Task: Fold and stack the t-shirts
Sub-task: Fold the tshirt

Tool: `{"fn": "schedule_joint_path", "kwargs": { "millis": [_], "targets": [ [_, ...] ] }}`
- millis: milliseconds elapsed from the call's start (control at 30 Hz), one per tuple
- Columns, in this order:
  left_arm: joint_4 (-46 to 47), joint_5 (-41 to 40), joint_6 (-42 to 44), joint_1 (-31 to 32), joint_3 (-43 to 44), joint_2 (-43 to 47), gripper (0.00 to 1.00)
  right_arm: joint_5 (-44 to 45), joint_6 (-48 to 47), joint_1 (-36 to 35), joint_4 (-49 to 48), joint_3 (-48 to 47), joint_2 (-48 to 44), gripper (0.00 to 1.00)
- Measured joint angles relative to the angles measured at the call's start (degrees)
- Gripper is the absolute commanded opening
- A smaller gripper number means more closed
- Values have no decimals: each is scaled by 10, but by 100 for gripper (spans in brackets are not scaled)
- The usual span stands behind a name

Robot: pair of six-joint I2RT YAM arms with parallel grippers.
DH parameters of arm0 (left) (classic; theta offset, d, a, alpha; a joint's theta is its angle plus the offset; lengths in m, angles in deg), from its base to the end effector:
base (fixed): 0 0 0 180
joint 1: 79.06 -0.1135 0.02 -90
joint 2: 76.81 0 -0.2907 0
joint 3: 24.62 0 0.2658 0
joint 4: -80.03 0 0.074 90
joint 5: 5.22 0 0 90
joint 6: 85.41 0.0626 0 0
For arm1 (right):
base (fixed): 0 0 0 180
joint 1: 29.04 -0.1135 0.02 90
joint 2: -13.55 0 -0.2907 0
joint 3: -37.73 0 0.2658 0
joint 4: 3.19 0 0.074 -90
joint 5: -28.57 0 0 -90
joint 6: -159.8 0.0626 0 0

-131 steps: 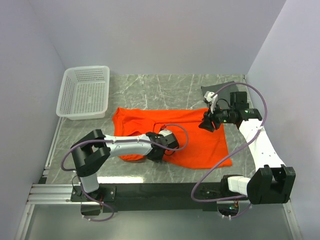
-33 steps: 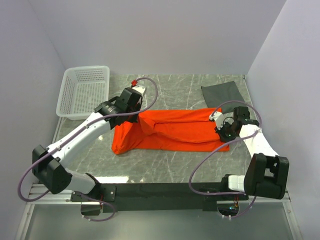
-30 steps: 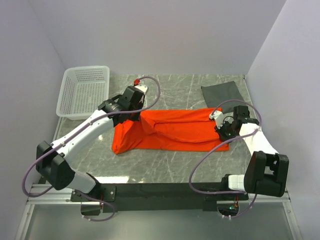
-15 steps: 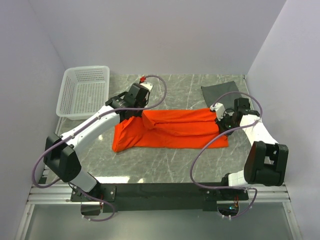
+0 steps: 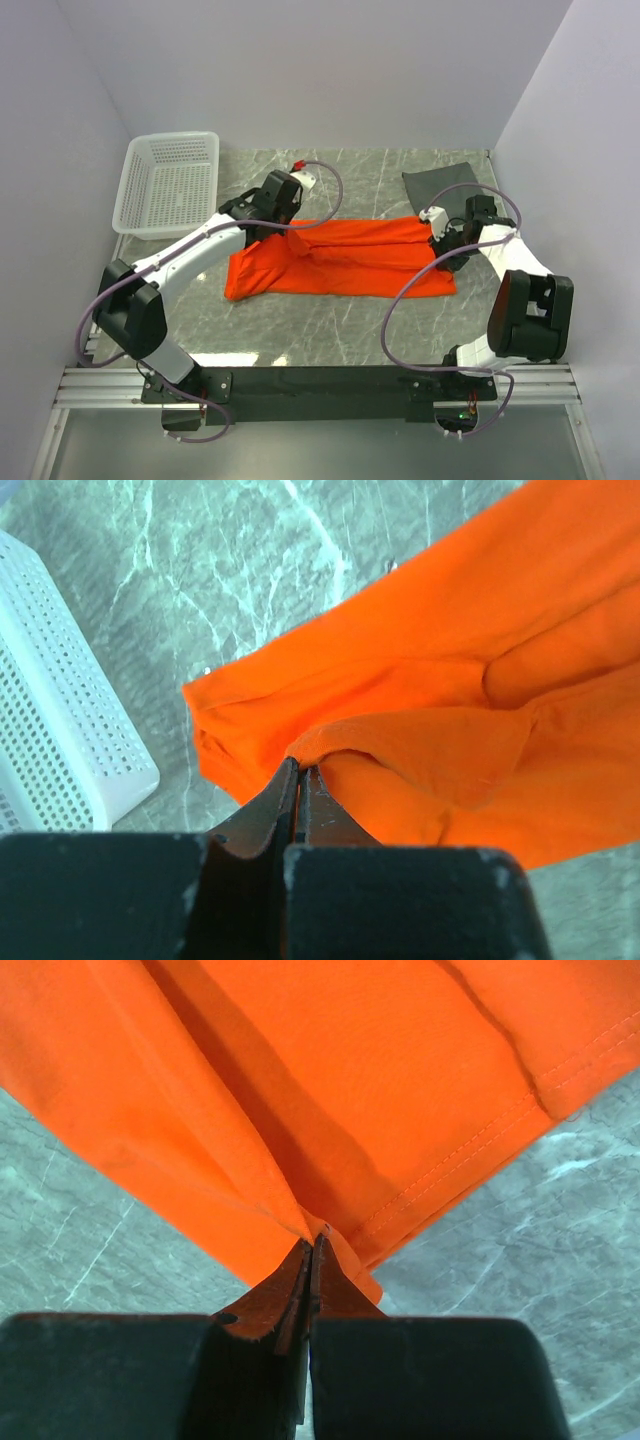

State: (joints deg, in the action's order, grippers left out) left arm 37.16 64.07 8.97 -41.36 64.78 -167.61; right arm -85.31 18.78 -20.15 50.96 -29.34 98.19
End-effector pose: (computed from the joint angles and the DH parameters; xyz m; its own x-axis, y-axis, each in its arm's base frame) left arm 0.3179 -0.2177 0.3051 -0.5223 0.4940 -0.6951 0.4127 0.8597 0.3008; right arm 0.2879 -0.0194 0.1981 -0.6025 -0.6252 -0.4961 -0.7193 0.6947 -0.0020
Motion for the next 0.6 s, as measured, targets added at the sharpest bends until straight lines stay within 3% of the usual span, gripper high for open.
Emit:
{"fn": "schedule_joint_path", "kwargs": {
  "millis": [600],
  "targets": [
    [55, 42, 88, 0, -31, 44, 1, 9, 32, -4, -3, -32, 69, 0]
  ]
}}
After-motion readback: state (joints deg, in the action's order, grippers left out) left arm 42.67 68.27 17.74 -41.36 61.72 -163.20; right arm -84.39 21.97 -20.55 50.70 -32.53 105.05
